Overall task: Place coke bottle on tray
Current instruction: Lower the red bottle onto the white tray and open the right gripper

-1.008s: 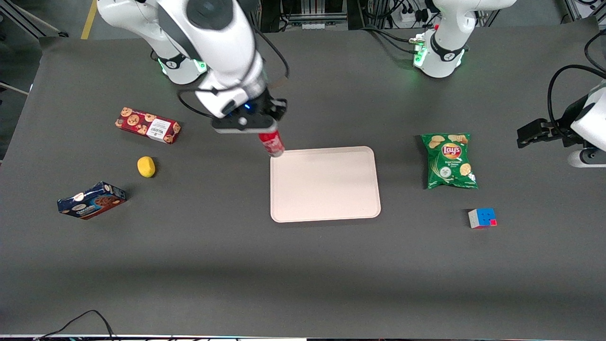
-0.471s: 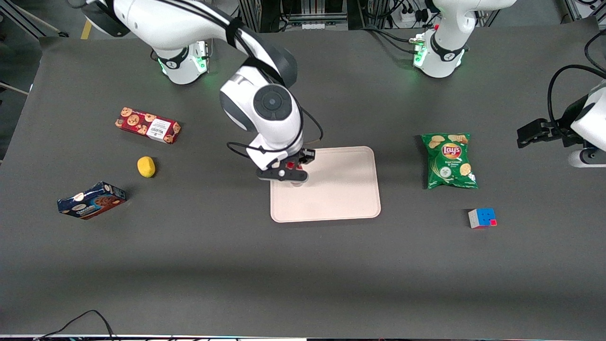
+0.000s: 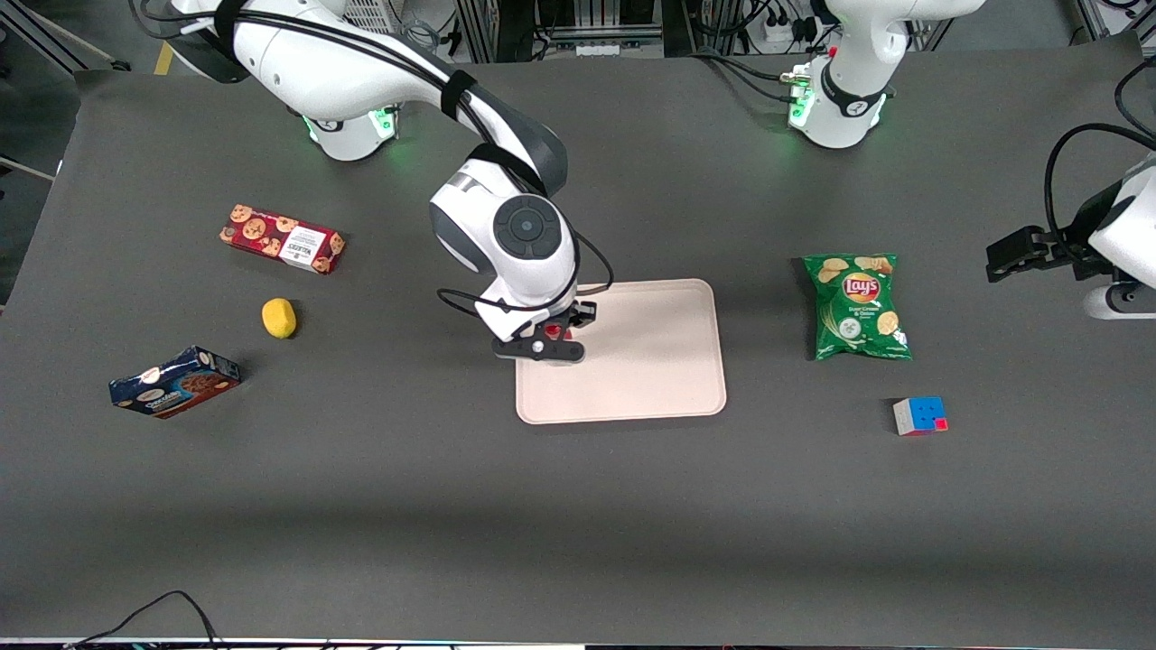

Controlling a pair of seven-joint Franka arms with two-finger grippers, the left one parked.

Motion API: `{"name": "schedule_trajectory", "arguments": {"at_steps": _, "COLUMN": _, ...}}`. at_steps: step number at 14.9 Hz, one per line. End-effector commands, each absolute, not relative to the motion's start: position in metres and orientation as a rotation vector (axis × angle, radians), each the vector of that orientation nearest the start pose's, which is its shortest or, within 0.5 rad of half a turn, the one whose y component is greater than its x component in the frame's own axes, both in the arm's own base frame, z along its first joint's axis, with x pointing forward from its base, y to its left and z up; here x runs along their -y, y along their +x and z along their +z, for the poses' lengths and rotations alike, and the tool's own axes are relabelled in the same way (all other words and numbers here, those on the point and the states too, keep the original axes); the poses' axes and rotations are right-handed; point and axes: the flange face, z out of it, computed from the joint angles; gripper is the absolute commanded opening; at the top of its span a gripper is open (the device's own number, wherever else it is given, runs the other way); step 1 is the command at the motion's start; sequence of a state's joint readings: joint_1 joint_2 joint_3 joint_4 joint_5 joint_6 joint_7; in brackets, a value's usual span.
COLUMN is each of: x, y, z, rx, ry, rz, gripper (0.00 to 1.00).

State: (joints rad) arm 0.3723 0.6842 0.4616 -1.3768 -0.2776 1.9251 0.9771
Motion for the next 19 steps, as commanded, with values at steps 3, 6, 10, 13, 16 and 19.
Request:
{"name": "schedule_trajectory", "arguments": {"at_steps": 3, "x": -0.463, "y": 0.544, "z": 0.335, "rx": -0.224, "ry": -3.172, "rz": 0.05, "gripper": 0.0}}
{"name": "schedule_trajectory", "arguments": {"at_steps": 6, "x": -0.462, "y": 0.548, "z": 0.333, "rx": -0.231, "ry": -3.162, "rz": 0.035, "gripper": 0.41}}
{"name": "schedule_trajectory", "arguments": {"at_steps": 10, "x": -0.461, "y": 0.549, "z": 0.329, "rx": -0.329, "ry": -3.154, "rz": 0.048, "gripper": 1.0}}
{"name": "schedule_trajectory", "arguments": {"at_steps": 13, "x": -0.449, "y": 0.558, "z": 0.354, "rx": -0.378, "ry": -3.127, "rz": 0.016, "gripper": 1.0}}
{"name": "schedule_trajectory", "arguments": {"at_steps": 16, "x": -0.425, "y": 0.563, "z": 0.43, "rx": -0.443, "ry": -3.045, "rz": -0.019, "gripper": 1.0}}
{"name": "schedule_trajectory", "arguments": {"at_steps": 19, "x": -0.362, "y": 0.57, "z": 0.505, "rx": -0.33, "ry": -3.044, "rz": 0.0, "gripper": 1.0}}
